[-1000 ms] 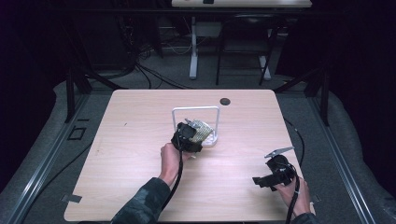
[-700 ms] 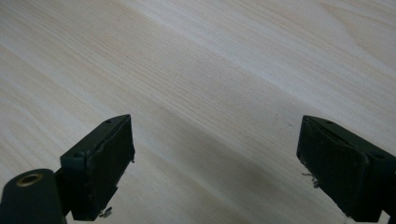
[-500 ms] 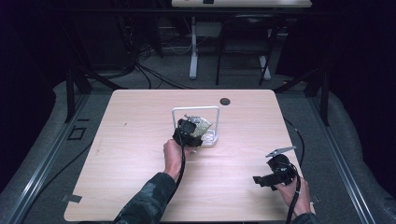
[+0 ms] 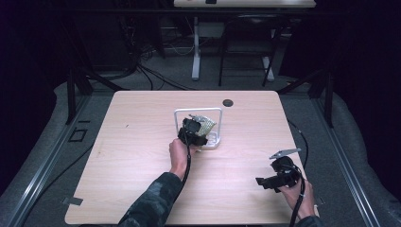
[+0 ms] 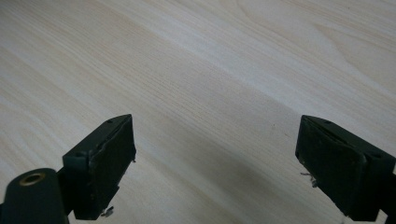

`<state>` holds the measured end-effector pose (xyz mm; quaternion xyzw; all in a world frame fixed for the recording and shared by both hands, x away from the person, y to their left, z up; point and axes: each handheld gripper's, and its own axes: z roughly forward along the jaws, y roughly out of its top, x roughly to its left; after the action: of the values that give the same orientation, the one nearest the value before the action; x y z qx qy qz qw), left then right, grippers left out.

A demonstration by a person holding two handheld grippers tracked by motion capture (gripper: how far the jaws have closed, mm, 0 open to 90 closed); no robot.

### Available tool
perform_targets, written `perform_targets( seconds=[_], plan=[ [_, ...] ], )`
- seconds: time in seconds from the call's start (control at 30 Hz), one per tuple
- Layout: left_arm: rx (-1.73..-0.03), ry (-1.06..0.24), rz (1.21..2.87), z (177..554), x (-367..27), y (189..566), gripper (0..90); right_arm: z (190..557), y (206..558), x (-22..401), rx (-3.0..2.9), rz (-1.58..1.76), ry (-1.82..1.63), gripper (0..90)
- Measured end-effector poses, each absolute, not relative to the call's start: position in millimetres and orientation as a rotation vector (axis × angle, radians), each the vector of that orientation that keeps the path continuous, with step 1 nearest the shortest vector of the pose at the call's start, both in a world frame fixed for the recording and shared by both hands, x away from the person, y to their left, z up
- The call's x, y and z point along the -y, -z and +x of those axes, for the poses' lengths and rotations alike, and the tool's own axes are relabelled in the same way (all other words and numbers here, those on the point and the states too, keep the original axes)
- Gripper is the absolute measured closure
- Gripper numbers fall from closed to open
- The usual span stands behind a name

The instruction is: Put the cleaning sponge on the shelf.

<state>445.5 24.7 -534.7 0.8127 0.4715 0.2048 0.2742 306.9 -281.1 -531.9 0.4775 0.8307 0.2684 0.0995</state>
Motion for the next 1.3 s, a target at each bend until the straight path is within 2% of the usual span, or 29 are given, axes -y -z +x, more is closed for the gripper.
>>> perform_targets(
  seconds=[0.33, 0.9, 1.3],
  plan=[
    [-1.276, -0.553, 2.230, 449.7, -14.9, 544.0, 35.5, 305.9, 531.6, 281.5, -2.444, 1.399, -0.809, 11.8],
    [-1.266, -0.589, 2.215, 448.0, -12.2, 545.1, 17.0, 303.6, 528.1, 280.5, -2.434, 1.376, -0.799, 12.0],
    [-1.250, -0.597, 2.205, 445.7, -12.0, 540.8, 12.6, 303.5, 528.8, 280.2, -2.445, 1.391, -0.783, 11.9]
  ],
)
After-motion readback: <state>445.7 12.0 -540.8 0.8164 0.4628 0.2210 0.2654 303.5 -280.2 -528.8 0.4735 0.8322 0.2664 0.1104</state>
